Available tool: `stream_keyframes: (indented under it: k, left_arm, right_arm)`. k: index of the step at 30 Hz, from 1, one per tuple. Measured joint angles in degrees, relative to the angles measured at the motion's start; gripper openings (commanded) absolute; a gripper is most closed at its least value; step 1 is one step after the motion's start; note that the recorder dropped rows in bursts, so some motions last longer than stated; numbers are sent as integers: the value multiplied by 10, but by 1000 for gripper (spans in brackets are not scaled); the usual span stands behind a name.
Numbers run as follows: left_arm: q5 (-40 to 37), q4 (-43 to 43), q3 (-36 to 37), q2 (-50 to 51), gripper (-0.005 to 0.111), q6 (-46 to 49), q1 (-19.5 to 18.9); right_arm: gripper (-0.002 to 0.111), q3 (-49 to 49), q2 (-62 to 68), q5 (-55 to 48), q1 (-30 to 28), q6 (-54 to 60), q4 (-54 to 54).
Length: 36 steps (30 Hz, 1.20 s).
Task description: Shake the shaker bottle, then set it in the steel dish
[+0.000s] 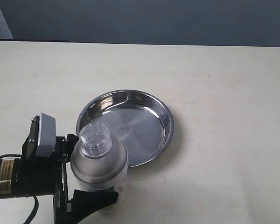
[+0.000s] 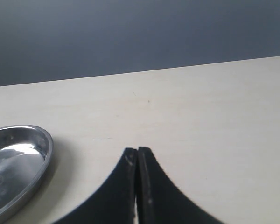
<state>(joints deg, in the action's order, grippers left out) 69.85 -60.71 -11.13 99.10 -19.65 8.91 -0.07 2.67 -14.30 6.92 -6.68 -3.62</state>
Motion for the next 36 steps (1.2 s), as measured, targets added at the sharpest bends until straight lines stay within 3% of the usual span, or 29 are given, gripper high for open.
stream_keyframes:
  k: [36]
  left_arm:
    - [-2,8,-21,2,106,-6,0]
  right_arm:
    - [-1,0,0,0,0,0,0]
